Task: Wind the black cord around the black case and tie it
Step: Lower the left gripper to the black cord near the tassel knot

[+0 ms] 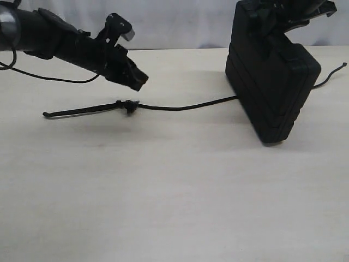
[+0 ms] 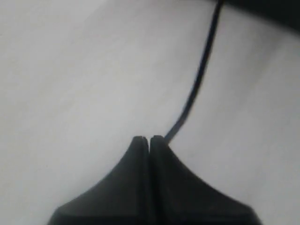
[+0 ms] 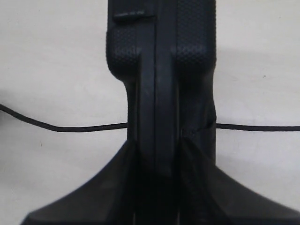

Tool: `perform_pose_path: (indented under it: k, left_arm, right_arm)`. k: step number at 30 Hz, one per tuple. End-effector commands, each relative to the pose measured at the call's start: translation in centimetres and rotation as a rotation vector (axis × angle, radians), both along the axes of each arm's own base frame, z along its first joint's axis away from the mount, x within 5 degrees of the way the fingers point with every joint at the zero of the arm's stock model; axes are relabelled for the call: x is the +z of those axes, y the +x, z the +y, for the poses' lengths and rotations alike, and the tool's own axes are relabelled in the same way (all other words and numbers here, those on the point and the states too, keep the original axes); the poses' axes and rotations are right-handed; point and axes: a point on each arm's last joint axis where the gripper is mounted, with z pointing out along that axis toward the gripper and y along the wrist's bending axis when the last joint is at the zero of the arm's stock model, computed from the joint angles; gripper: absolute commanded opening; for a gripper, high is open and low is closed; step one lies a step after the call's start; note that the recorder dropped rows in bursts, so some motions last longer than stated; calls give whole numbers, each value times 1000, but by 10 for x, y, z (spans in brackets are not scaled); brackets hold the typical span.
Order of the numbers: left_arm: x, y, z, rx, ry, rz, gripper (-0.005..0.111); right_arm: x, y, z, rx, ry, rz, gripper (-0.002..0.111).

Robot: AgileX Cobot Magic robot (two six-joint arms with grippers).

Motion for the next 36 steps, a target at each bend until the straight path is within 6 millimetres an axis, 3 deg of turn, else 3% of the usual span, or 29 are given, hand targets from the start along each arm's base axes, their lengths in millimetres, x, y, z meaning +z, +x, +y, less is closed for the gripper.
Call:
perform_pose_path:
  k: [1,2,4,7,11,15,20,27,30,36]
  left_arm:
    - [11,-11,-21,-15,-372,251,0]
    - [10,-15,-27,-51,-411,284,0]
    - [1,-17,-32,-115,-304,188,3]
    - [-13,-4,-10,-92,136,-42,29]
    - [-24,10,17,107,393,-83,45]
    - [-30,24,36,200,539,10,44]
    - [-45,32,39,109,608,275,44]
    - [-79,35,27,-3,619,276,44]
    - [-85,30,20,-89,649,275,42]
    - [-85,17,16,-100,668,397,0]
  right_arm:
    - [-11,-3,2,26,1,74,4]
    - [-11,-3,2,26,1,74,4]
    - [-11,-4,2,29,1,85,4]
    - [-14,-5,2,39,-3,97,4]
    - [-21,-5,2,39,-3,115,4]
    - [-28,-2,2,39,-3,130,4]
    - [-35,0,2,35,-2,144,4]
    - [-35,0,0,31,-16,140,4]
    - [-35,1,0,29,-18,134,4]
    - [-35,1,-1,27,-20,132,4]
